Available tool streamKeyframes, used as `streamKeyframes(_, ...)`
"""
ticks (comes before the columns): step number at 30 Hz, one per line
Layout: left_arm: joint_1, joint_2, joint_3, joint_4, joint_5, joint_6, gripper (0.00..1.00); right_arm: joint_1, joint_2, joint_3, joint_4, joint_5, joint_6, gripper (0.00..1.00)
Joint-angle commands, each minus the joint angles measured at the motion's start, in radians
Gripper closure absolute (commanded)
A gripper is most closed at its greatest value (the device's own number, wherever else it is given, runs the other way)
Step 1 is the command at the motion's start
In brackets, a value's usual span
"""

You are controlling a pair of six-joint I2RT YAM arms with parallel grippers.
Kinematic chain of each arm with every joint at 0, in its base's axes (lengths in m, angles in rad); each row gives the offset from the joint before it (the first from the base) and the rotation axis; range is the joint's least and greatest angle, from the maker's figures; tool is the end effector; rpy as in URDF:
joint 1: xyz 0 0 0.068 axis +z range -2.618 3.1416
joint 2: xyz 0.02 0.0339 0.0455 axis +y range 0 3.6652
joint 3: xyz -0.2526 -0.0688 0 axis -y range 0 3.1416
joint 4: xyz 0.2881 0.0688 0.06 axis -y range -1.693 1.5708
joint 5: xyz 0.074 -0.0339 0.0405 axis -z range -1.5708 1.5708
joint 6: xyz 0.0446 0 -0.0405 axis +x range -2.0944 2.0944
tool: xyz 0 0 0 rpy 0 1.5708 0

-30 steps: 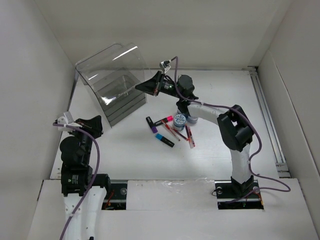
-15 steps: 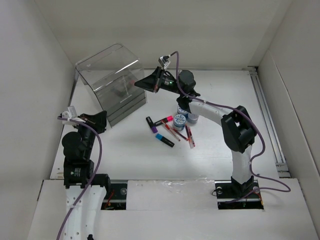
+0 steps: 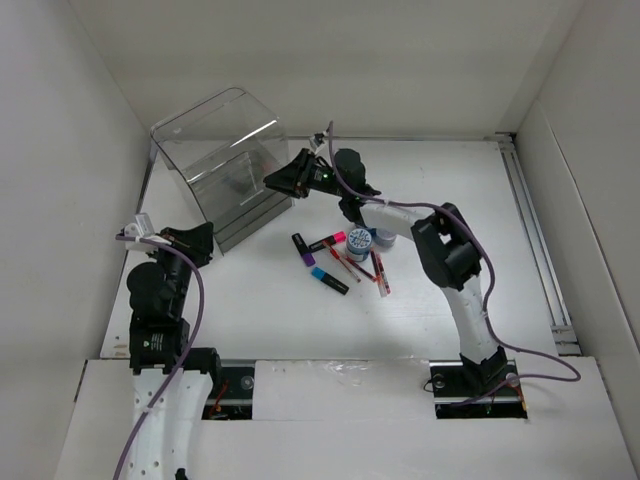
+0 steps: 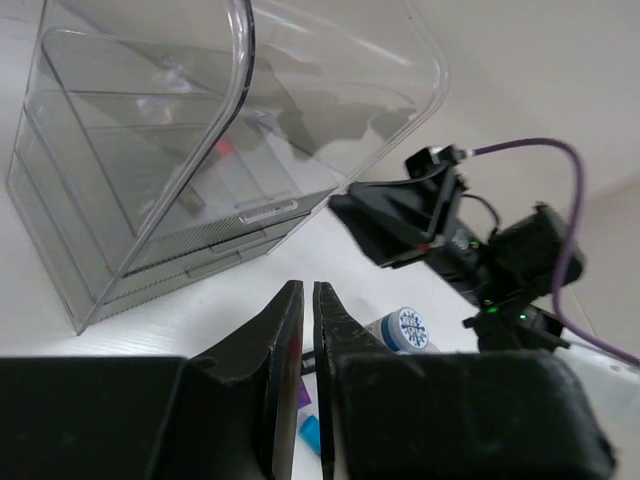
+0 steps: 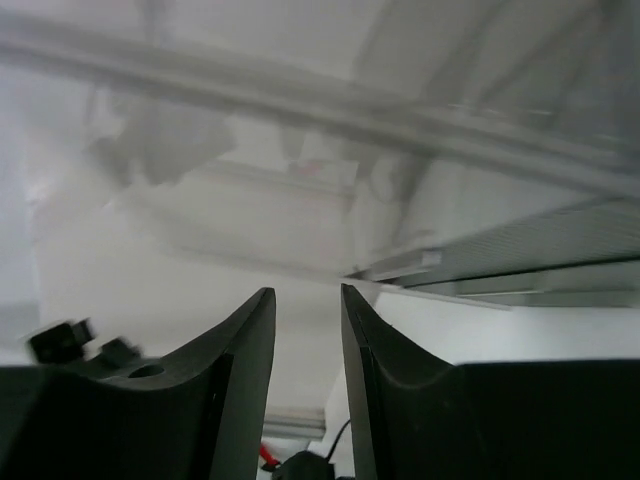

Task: Sort the stationery into containers
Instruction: Open the drawer

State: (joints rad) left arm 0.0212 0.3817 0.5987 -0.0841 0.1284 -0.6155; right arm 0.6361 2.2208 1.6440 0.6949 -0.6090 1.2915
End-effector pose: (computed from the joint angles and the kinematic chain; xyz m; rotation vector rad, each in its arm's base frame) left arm 0.1713 -0.0021 0.3439 -0.3553 1.4210 -0.5785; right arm 0.4328 0.3514 0.2208 -0.0226 1.8361 1.9109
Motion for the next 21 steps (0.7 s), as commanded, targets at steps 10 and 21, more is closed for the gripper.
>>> streamKeyframes(10, -0.003, 0.005, -0.039, 0.087, -0.013, -0.024, 0.92, -0.006, 0.123, 0.145, -0.167, 0.118, -0.047, 0.61)
streamKeyframes(21, -0.003, -0.004, -0.080, 0.096, -0.004, -0.042, 0.90, 0.013, 0.184, 0.220, -0.167, 0.081, -0.047, 0.66)
